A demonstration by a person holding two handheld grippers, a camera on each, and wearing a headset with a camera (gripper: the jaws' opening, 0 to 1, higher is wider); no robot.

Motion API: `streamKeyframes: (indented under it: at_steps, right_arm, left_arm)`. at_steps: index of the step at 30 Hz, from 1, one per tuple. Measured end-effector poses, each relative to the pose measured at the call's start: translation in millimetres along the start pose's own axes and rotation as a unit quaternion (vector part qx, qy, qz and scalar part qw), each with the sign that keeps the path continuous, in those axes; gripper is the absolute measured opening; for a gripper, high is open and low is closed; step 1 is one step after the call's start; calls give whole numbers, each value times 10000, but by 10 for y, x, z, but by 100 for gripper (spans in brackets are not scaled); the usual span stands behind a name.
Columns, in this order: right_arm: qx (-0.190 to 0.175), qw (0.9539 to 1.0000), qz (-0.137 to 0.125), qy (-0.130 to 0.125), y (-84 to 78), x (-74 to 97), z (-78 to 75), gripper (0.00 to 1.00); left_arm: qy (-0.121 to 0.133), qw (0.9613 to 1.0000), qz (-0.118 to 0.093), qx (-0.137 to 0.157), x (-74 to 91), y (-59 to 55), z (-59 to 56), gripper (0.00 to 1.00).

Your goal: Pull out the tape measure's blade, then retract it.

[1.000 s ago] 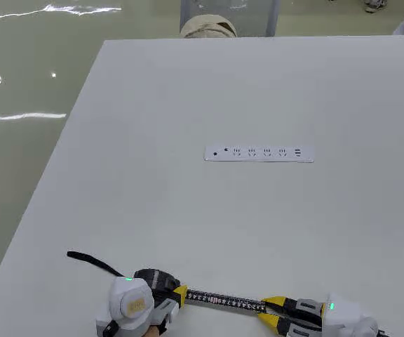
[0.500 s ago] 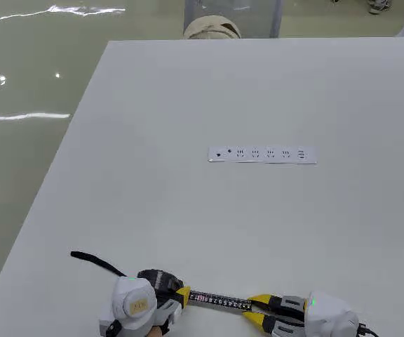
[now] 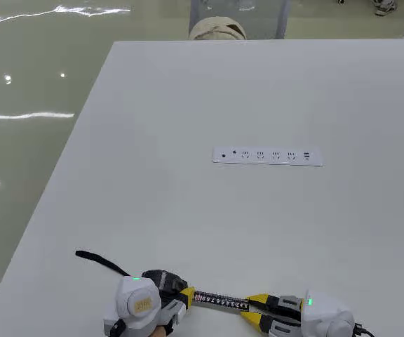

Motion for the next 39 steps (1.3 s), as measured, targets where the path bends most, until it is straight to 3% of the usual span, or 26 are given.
streamKeyframes:
  at_steps: [39]
  right_arm:
    - [73, 9998, -53, 200, 158, -511, 149, 12]
  left_arm:
    - [-175, 9997, 61, 155, 13, 2, 30, 69]
Point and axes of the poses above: the centre of the closed fingertips' face, and the gripper's own axes: x roughly backward along the fingers, z roughly to its left, y roughly out of its top, the point moved 5 cm from there along x, roughly backward along the fingers, and after that the axes turned 2 degrees about -z, right-handed, at the moved point
